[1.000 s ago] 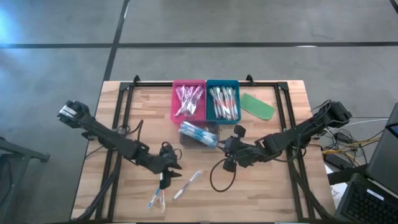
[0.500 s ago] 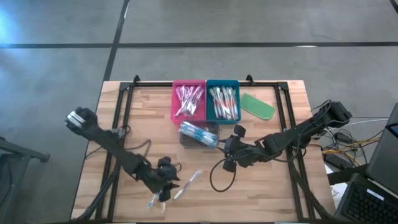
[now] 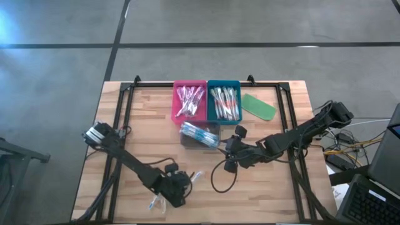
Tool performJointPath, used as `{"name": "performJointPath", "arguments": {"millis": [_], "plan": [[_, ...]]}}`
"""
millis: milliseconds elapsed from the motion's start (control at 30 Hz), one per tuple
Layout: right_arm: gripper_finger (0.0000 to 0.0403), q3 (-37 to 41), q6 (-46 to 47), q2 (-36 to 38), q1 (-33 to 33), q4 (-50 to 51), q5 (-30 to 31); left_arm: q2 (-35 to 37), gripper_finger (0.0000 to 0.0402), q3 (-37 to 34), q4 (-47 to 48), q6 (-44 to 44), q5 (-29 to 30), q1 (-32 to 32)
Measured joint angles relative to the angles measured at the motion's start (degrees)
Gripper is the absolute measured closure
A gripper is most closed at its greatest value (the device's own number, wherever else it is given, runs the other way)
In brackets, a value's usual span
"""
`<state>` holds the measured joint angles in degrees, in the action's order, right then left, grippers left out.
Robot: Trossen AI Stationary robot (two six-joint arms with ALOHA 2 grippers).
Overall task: Pick & Place Toothbrushes
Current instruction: Put the purple toothbrush into the pink bin
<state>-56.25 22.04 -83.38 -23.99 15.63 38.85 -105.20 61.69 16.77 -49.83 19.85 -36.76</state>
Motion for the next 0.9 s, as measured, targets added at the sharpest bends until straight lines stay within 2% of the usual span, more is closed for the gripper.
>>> {"name": "performJointPath", "arguments": {"millis": [100,400,533,733,900], "plan": [[0.0241,0.0,0.0,0.0,0.0,0.0,0.0,-1.1,0.0269,0.2,-0.3,-1.9,-1.6,0.7],[0.0229,0.3,0.3,-0.1,0.0,0.1,0.0,-1.7,0.0275,0.2,-0.5,-1.3,-0.8,1.1],[0.0227,0.4,0.4,-0.1,0.0,0.1,0.0,-1.7,0.0306,0.1,-0.5,0.9,-0.5,1.4],[0.0245,0.4,0.4,-0.1,0.0,0.4,0.0,-1.8,0.038,0.0,-1.6,7.0,1.2,1.7],[0.0266,0.4,0.4,-0.1,0.0,0.4,0.0,-1.8,0.038,0.0,-2.2,9.3,1.3,1.8]]}}
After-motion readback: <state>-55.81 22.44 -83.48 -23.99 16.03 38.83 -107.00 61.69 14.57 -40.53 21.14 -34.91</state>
